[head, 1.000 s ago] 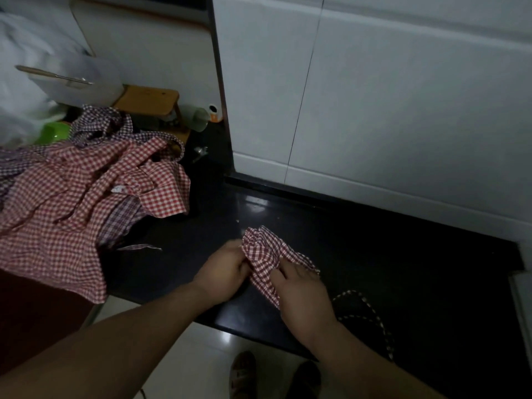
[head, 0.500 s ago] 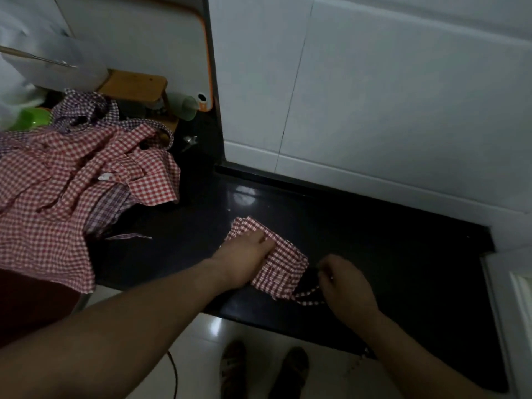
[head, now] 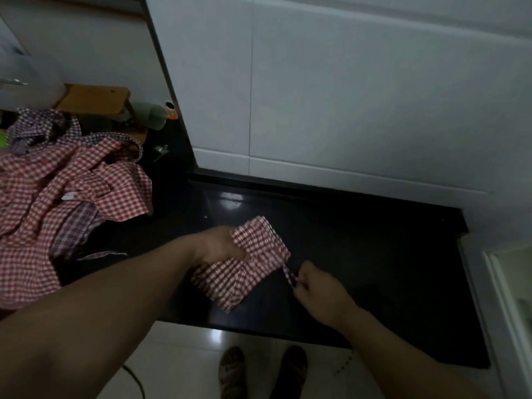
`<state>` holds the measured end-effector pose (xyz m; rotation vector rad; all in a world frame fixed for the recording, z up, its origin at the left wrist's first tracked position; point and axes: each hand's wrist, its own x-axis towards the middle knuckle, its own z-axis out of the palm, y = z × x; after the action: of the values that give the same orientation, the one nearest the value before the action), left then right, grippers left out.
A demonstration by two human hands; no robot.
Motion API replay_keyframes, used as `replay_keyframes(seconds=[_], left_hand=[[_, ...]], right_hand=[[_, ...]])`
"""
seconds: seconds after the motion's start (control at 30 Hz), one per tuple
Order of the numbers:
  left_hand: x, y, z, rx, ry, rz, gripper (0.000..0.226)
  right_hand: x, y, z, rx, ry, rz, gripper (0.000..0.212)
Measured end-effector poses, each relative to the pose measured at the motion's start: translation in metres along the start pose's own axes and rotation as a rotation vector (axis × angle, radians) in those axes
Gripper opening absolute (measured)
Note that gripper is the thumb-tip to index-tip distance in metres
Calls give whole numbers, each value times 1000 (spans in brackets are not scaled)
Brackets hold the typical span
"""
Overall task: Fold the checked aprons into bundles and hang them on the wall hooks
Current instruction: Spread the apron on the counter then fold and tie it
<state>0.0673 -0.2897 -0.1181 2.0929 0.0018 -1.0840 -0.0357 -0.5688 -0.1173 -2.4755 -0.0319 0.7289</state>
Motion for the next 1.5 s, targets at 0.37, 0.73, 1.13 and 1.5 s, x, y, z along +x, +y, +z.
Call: replay_keyframes(seconds=[0.37,0.73,1.13,1.5], left_hand=[[3,6,19,-621,111,-75,37],[5,41,78,-722,383,8,19],[14,32,44,-538,102,-80,54],[20,19,37,-116,169,13,33]], right_hand=[[22,-2,-2,399,64,238,24],[31,-102,7,970,90,355,23],[33,-123,27,508,-14,159,28],[20,-35,-44,472,304,406,50]])
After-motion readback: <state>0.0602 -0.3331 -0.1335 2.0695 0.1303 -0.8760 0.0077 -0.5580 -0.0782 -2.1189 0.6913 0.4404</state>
